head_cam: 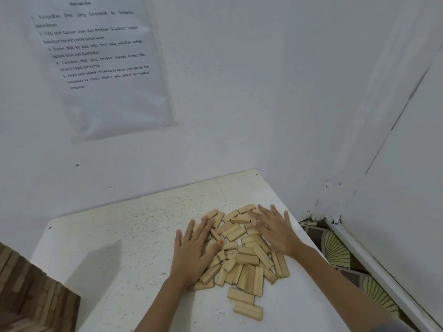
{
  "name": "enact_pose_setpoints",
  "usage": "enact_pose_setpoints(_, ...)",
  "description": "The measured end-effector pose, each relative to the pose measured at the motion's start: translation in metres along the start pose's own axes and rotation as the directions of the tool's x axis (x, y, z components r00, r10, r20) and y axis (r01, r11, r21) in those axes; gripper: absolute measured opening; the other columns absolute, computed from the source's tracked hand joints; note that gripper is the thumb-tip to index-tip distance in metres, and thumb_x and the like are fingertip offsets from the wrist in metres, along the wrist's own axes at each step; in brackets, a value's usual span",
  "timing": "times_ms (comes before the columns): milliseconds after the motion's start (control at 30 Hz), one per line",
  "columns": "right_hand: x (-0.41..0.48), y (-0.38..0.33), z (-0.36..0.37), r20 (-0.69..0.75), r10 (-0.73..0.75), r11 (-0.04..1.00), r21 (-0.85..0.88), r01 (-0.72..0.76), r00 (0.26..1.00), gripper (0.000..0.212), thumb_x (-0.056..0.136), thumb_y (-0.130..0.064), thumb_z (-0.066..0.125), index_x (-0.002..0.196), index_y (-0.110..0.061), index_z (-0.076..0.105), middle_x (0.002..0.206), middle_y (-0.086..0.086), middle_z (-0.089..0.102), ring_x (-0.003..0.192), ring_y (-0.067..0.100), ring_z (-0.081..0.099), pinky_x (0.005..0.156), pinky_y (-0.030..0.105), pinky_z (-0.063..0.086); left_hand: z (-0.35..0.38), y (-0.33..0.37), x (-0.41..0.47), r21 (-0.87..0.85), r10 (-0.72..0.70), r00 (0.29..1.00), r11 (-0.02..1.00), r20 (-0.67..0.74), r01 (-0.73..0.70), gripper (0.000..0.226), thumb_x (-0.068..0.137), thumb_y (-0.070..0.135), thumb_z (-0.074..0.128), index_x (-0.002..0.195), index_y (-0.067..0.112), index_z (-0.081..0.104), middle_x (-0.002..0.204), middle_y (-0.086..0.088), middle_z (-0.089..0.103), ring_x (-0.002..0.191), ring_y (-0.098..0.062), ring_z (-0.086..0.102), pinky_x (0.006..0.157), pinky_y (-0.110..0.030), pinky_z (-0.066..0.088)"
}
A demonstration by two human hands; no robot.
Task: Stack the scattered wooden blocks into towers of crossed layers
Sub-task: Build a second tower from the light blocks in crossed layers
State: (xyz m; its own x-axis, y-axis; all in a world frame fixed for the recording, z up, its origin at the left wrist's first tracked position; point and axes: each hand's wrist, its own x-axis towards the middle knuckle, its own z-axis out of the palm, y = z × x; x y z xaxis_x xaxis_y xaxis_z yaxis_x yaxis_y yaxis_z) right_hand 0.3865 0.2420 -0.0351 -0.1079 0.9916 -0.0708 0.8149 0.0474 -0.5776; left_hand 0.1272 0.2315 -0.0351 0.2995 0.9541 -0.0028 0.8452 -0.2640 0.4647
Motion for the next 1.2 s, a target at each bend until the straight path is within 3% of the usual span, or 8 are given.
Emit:
enact_pose_setpoints(200,-0.012,-0.001,0.006,-0.048,-0.048,0.998,0.037,0.050,0.998,0.074,0.076,-0.086,0.013,0.136,-0.052,0.040,0.157,-0.016,0.023,0.149,0.014,-0.001,0.115,0.048,-0.015,0.005,0.012,-0.007,-0.007,0.007,1.000,1.000,0.009,-0.007,0.077,0.076,0.081,0.009,0.148,0.052,0.008,0.155,0.033,-0.003,0.147,-0.004,-0.008,0.120,-0.040,-0.011)
enact_pose_setpoints(267,-0.011,-0.003,0.003,-0.061,-0.030,0.997,0.070,0.034,0.998,0.047,0.089,-0.066,0.034,0.133,-0.051,0.042,0.155,-0.017,0.025,0.149,0.014,0.005,0.116,0.050,-0.012,0.007,0.014,-0.009,-0.014,0.018,1.000,1.000,0.005,-0.017,0.078,0.075,0.082,0.008,0.148,0.053,0.009,0.155,0.033,-0.003,0.147,-0.004,-0.008,0.119,-0.040,-0.012)
enact_pose_setpoints(333,-0.006,-0.007,-0.001,-0.068,-0.019,0.994,0.109,0.027,0.997,0.038,0.098,-0.047,0.044,0.136,-0.053,0.038,0.156,-0.018,0.021,0.148,0.013,0.006,0.116,0.052,-0.009,0.008,0.016,-0.010,-0.009,0.019,1.000,1.000,0.004,-0.019,0.080,0.074,0.083,0.007,0.148,0.052,0.009,0.155,0.033,-0.003,0.148,-0.005,-0.008,0.119,-0.040,-0.012)
enact_pose_setpoints(433,0.002,-0.011,-0.009,0.012,-0.014,0.993,0.121,0.012,1.000,0.044,0.100,-0.051,0.037,0.143,-0.055,0.025,0.159,-0.020,0.010,0.148,0.010,-0.003,0.114,0.053,-0.015,0.009,0.017,-0.011,-0.008,0.020,1.000,1.000,-0.011,-0.021,0.085,0.072,0.087,0.002,0.148,0.052,0.009,0.155,0.033,-0.002,0.148,-0.005,-0.007,0.120,-0.041,-0.011)
enact_pose_setpoints(533,0.005,-0.009,-0.005,0.071,-0.027,0.998,0.051,0.023,0.997,0.041,0.100,-0.054,0.030,0.142,-0.054,0.030,0.159,-0.022,0.010,0.148,0.008,-0.005,0.111,0.053,-0.022,0.010,0.018,-0.012,-0.001,0.020,1.000,1.000,-0.018,-0.020,0.093,0.065,0.092,-0.009,0.148,0.053,0.007,0.155,0.033,-0.004,0.148,-0.005,-0.008,0.120,-0.040,-0.011)
enact_pose_setpoints(667,-0.004,-0.004,0.000,0.016,-0.045,0.997,0.058,0.044,0.999,0.036,0.100,-0.052,0.035,0.134,-0.051,0.044,0.155,-0.025,0.021,0.147,0.002,0.003,0.115,0.051,-0.017,0.013,0.020,-0.012,-0.001,0.022,1.000,1.000,-0.020,-0.022,0.090,0.068,0.090,-0.006,0.148,0.052,0.008,0.155,0.033,-0.002,0.148,-0.005,-0.007,0.119,-0.040,-0.010)
enact_pose_setpoints(967,-0.035,0.008,0.002,-0.055,-0.068,0.991,0.109,0.074,0.996,0.034,0.099,-0.051,0.039,0.132,-0.052,0.046,0.152,-0.024,0.028,0.140,-0.007,0.006,0.117,0.039,-0.009,0.021,0.035,-0.022,-0.026,0.052,0.999,0.998,0.015,-0.051,0.076,0.078,0.080,0.010,0.148,0.051,0.011,0.155,0.032,0.001,0.148,-0.004,-0.006,0.120,-0.039,-0.009)
enact_pose_setpoints(1200,-0.060,0.013,0.003,-0.084,-0.044,0.978,0.200,0.060,0.995,0.032,0.100,-0.041,0.046,0.130,-0.051,0.048,0.149,-0.024,0.032,0.141,-0.008,0.008,0.119,0.041,-0.008,0.028,0.046,-0.033,-0.028,0.085,0.996,0.996,0.031,-0.084,0.078,0.078,0.080,0.011,0.149,0.048,0.016,0.156,0.030,0.005,0.148,-0.004,-0.006,0.120,-0.039,-0.009)
